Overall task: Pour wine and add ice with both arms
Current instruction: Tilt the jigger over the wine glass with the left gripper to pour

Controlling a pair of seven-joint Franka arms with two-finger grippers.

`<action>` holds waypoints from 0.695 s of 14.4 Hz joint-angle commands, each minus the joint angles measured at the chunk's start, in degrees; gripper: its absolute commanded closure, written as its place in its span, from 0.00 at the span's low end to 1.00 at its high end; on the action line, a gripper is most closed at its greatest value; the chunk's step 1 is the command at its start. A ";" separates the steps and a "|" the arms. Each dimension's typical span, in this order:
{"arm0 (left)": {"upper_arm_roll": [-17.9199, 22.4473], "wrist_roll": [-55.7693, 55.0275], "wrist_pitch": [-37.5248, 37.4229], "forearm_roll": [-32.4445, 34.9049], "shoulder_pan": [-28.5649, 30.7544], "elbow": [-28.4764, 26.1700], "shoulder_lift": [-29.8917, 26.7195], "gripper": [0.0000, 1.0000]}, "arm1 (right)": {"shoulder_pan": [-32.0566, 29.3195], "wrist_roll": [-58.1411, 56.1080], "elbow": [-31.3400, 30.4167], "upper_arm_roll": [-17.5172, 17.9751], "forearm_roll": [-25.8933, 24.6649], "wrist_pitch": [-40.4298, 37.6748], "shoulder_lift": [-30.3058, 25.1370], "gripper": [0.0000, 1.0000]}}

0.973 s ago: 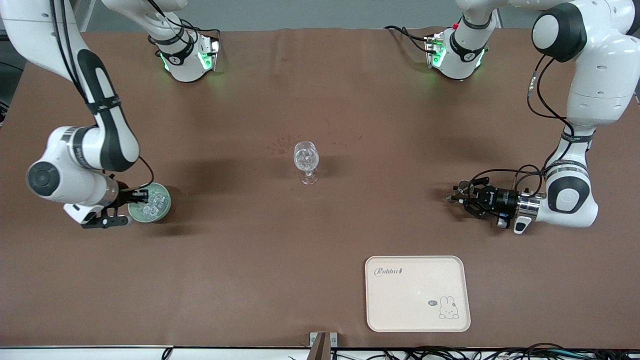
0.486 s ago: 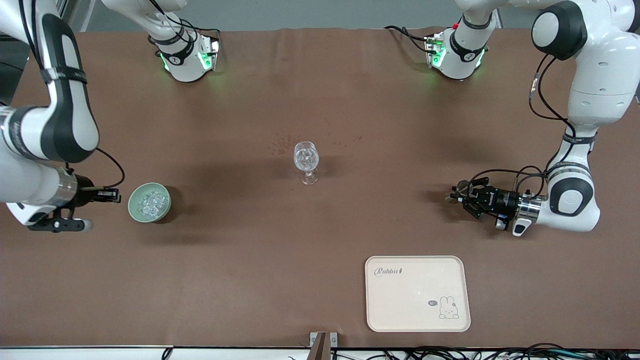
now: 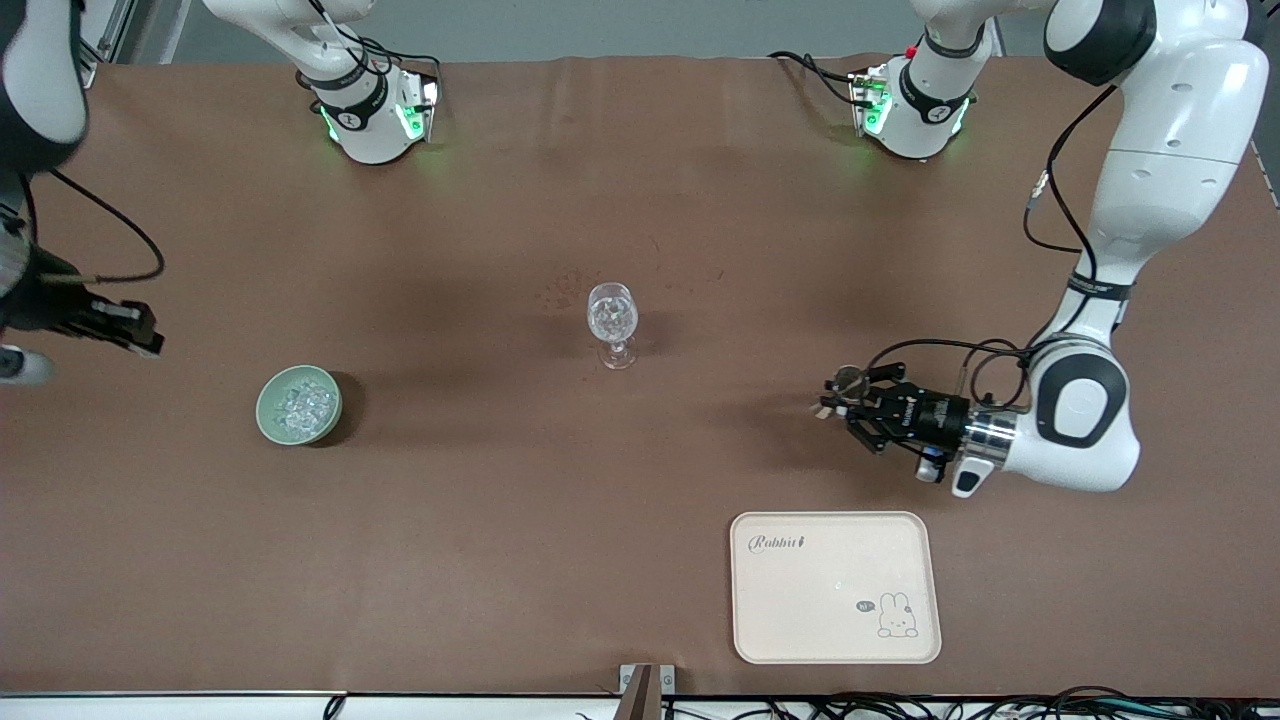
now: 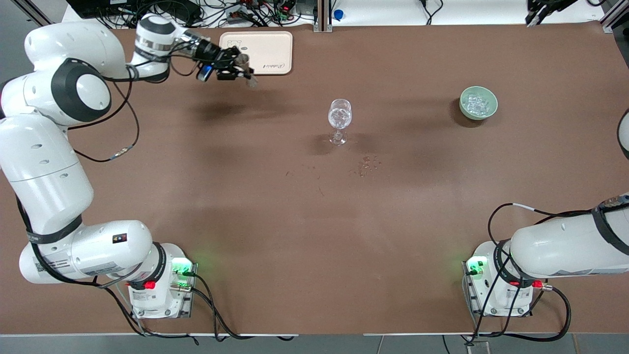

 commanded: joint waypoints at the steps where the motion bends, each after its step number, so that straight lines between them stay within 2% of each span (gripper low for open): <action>1: 0.04 -6.29 3.60 -0.13 -5.64 -0.99 -5.52 0.99 | -0.36 1.08 5.29 -0.37 0.04 -6.49 -0.51 0.99; 3: -0.05 -11.74 7.12 -0.04 -9.95 -1.25 -7.63 0.99 | -0.71 0.38 7.84 -0.46 -0.13 -7.73 -0.78 0.99; 5: 0.12 -16.92 11.42 0.13 -15.40 -1.43 -9.22 0.99 | -1.50 0.99 7.85 -0.02 -0.14 -9.06 -1.30 0.99; 7: 0.12 -24.91 14.51 3.63 -18.83 -1.08 -11.06 0.99 | -1.68 0.99 7.85 0.16 -0.14 -8.53 -1.31 0.99; 10: -0.14 -33.89 14.78 10.32 -20.34 -0.82 -13.52 1.00 | -1.42 0.91 7.85 0.07 -0.14 -8.71 -1.31 0.99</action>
